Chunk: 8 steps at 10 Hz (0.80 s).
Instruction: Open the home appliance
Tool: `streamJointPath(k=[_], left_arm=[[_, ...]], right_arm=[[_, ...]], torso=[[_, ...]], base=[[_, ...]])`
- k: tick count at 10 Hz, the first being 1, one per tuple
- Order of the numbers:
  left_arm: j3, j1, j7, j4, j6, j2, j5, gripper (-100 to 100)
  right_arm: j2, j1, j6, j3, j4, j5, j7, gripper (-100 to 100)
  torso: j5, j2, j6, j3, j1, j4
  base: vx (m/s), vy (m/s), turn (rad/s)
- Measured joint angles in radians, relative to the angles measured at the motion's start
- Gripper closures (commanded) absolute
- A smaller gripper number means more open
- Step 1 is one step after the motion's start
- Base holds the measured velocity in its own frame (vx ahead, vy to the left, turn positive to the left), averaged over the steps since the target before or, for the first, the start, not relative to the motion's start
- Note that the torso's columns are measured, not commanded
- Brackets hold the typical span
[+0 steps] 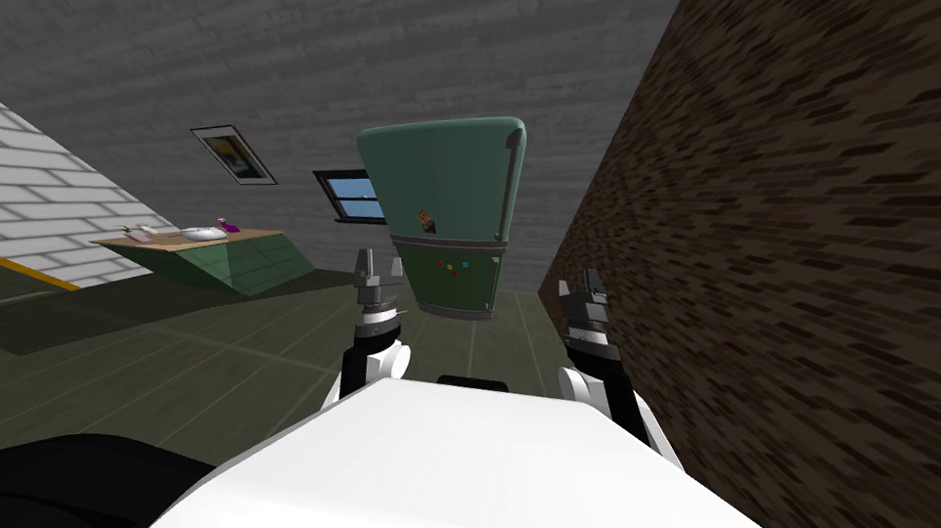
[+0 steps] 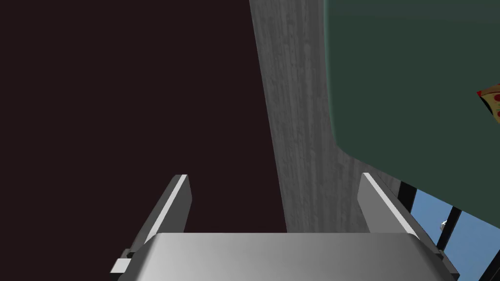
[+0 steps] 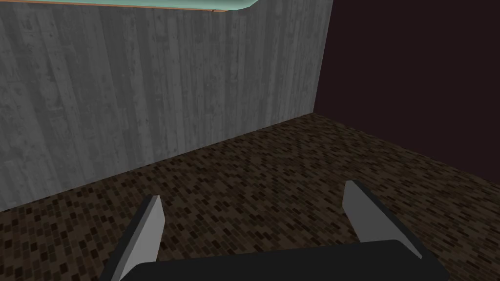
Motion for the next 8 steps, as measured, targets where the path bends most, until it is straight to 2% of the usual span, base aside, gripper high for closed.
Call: streamJointPath(k=[2,8], left_arm=[[0.0,0.0,0.0,0.0,0.0,0.0,0.0,0],[0.0,0.0,0.0,0.0,0.0,0.0,0.0,0]], right_arm=[[0.0,0.0,0.0,0.0,0.0,0.0,0.0,0],[0.0,0.0,0.0,0.0,0.0,0.0,0.0,0]], torso=[[0.0,0.104,0.0,-0.209,0.0,0.105],[0.0,0.544,0.0,-1.087,0.0,0.544]], base=[[0.0,0.0,0.0],[0.0,0.0,0.0]])
